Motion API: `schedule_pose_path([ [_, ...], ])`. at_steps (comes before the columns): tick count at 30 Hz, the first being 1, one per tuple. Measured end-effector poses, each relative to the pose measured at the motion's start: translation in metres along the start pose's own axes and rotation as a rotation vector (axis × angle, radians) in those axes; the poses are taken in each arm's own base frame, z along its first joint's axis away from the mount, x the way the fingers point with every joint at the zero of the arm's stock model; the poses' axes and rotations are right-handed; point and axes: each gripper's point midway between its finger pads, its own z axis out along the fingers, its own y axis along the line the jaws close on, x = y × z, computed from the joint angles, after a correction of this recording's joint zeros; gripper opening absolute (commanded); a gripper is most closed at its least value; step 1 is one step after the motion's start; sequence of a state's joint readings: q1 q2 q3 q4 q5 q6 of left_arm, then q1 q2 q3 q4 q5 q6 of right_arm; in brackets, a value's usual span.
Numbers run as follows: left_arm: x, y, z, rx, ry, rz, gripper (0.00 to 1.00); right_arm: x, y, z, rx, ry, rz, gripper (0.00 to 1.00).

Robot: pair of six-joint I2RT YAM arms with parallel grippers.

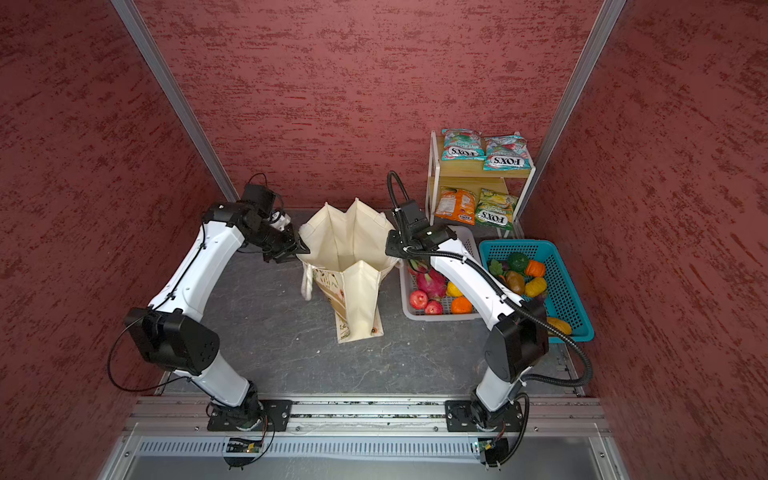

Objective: Place the food into the grocery bag and tie it

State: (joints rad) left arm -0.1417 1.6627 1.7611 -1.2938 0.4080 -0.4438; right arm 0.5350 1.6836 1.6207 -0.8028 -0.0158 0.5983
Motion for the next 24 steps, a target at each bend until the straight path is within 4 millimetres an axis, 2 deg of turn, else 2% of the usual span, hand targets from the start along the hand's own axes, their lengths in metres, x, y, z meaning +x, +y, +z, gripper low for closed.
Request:
schedule_pose_path([
  [2, 0.001, -0.003, 0.000, 0.014, 0.005, -0.006, 0.15, 0.001, 0.003, 0.000, -0.013, 0.002, 0.004, 0.28],
  [6, 0.003, -0.005, 0.001, 0.009, 0.016, -0.005, 0.01, 0.002, 0.005, 0.000, -0.030, 0.010, 0.012, 0.28],
  [9, 0.003, -0.006, 0.000, -0.006, 0.020, -0.002, 0.00, 0.002, 0.007, -0.002, -0.041, 0.011, 0.013, 0.30],
  [11, 0.003, -0.006, -0.001, -0.024, 0.019, 0.002, 0.00, 0.003, 0.009, -0.005, -0.052, 0.011, 0.013, 0.38],
  [15, 0.006, -0.007, -0.003, -0.046, 0.021, 0.023, 0.00, 0.005, 0.014, -0.012, -0.084, 0.015, 0.015, 0.45],
  [20, 0.010, -0.009, -0.003, -0.064, 0.027, 0.057, 0.00, 0.004, 0.021, -0.021, -0.119, 0.008, 0.016, 0.71],
  [24, 0.007, -0.011, -0.003, -0.084, 0.044, 0.088, 0.00, -0.002, 0.025, -0.029, -0.129, -0.009, 0.013, 0.81],
])
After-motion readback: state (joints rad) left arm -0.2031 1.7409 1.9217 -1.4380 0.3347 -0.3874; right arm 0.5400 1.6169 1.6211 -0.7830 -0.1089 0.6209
